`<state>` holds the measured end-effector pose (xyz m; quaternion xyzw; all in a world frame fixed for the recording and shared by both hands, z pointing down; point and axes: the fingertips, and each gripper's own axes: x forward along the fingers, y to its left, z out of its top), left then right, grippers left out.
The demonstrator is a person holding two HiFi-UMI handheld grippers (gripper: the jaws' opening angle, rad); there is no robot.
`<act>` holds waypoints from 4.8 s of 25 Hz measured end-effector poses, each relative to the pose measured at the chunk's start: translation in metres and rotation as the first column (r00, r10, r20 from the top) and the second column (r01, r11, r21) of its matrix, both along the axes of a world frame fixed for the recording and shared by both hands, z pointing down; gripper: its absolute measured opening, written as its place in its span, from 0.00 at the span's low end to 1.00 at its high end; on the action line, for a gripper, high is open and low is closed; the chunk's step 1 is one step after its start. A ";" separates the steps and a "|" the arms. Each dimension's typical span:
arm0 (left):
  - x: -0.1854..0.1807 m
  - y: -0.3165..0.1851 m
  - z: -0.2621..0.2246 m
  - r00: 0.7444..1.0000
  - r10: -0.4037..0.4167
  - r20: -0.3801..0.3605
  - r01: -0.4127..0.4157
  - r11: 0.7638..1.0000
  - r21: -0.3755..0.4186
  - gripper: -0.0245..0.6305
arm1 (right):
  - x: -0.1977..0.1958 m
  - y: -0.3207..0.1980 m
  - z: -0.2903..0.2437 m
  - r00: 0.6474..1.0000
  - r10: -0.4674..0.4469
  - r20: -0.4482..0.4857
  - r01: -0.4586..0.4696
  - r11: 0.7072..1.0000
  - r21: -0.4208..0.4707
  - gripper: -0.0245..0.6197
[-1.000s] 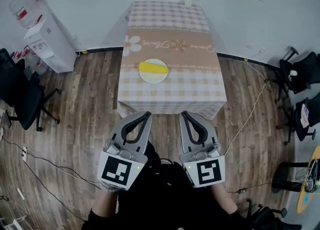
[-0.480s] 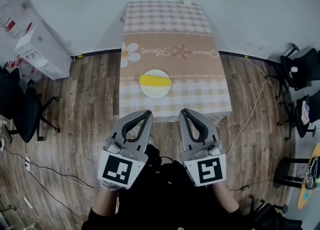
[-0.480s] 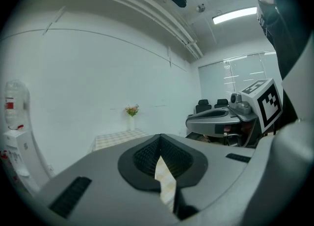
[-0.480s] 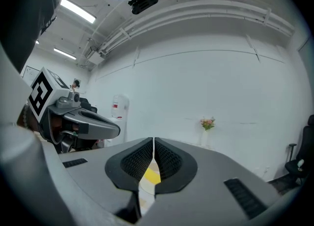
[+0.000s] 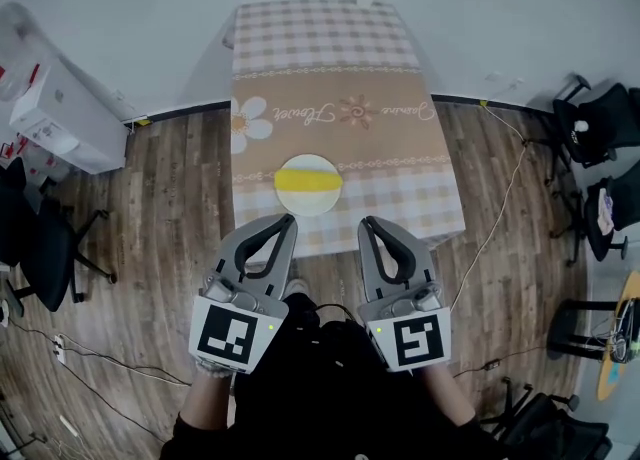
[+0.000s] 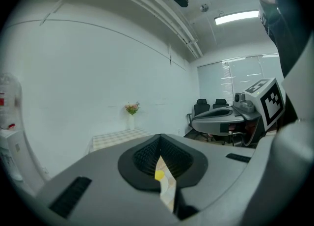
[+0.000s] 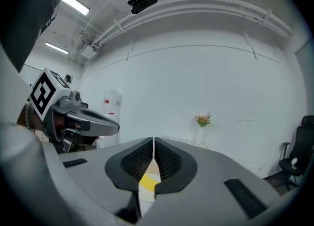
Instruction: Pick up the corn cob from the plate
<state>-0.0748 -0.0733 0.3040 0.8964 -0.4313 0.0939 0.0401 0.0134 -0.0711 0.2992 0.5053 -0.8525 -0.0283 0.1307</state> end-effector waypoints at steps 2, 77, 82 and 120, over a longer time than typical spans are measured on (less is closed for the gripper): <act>-0.002 -0.009 0.003 1.000 0.007 -0.001 -0.007 1.000 -0.001 0.06 | -0.001 -0.007 0.002 1.000 0.012 -0.005 -0.012 1.000 -0.004 0.11; 0.051 -0.127 0.144 0.865 0.312 0.393 -0.275 0.950 -0.149 0.12 | 0.049 -0.070 0.039 1.000 0.025 -0.015 -0.027 0.991 -0.134 0.11; 0.057 -0.132 0.173 0.804 0.399 0.442 -0.325 0.916 -0.235 0.25 | 0.055 -0.072 0.044 0.999 0.039 -0.009 -0.040 0.988 -0.148 0.11; 0.065 -0.119 0.322 0.295 0.813 0.502 -0.389 0.582 -0.714 0.46 | 0.079 -0.058 0.072 0.996 0.086 0.020 -0.079 0.967 -0.242 0.11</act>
